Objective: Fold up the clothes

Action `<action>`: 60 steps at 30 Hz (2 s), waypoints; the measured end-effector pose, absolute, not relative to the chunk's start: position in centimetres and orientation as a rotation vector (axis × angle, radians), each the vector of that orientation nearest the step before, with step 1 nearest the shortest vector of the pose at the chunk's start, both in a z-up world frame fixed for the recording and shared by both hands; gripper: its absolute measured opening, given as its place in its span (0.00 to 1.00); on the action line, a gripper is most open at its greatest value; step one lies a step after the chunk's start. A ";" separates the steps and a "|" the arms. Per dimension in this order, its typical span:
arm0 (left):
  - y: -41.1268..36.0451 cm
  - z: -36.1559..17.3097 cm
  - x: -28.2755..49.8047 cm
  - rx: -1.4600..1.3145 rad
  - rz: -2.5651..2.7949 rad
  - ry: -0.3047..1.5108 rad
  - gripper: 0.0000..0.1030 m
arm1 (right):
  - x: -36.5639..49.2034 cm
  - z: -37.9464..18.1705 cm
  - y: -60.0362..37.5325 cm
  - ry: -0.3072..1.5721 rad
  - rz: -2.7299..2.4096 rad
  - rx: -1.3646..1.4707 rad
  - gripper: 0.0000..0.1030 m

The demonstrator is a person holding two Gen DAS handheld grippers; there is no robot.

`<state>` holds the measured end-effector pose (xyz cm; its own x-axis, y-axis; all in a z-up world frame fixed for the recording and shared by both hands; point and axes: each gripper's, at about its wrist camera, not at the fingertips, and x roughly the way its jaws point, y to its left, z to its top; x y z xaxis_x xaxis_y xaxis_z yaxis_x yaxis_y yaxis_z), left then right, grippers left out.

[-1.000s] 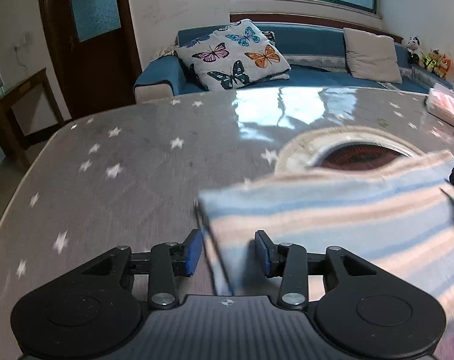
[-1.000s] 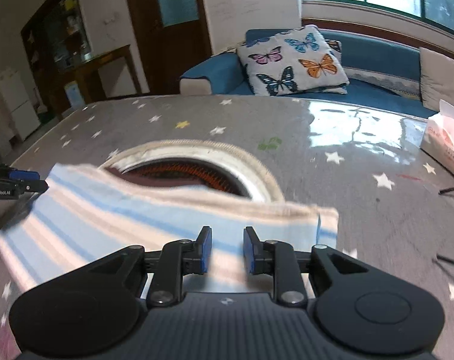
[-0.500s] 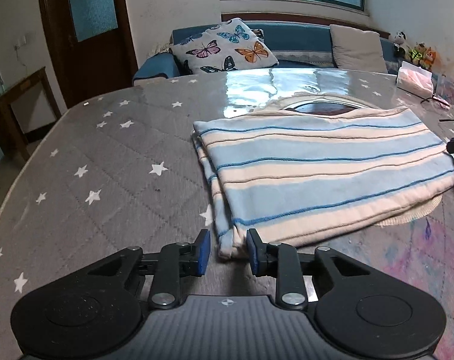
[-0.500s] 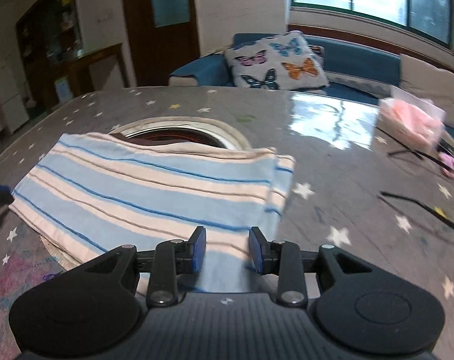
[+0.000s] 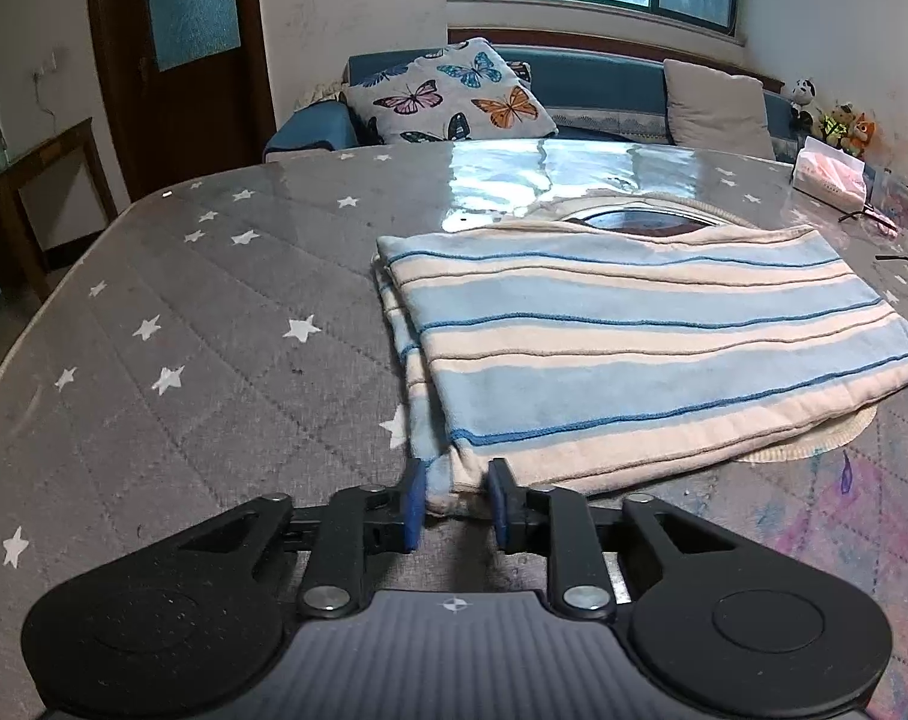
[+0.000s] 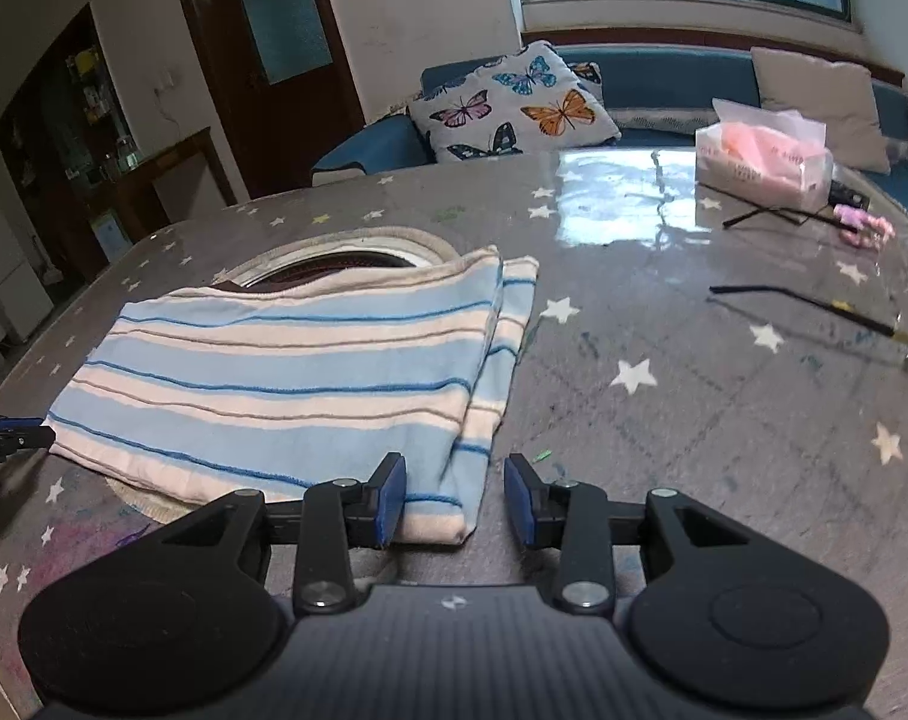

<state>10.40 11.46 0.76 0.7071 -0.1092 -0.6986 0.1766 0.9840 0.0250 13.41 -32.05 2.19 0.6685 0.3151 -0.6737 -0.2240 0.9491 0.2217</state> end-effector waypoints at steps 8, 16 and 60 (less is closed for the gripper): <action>11.3 1.1 9.6 0.083 -0.162 0.763 0.10 | 13.2 1.3 -31.8 0.805 0.311 0.166 0.09; 11.0 2.5 6.6 0.093 -0.222 0.759 0.09 | 11.4 2.4 -32.4 0.814 0.310 0.091 0.06; 6.9 2.8 12.0 0.078 -0.286 0.766 0.28 | 15.2 3.4 -30.5 0.726 0.291 0.000 0.22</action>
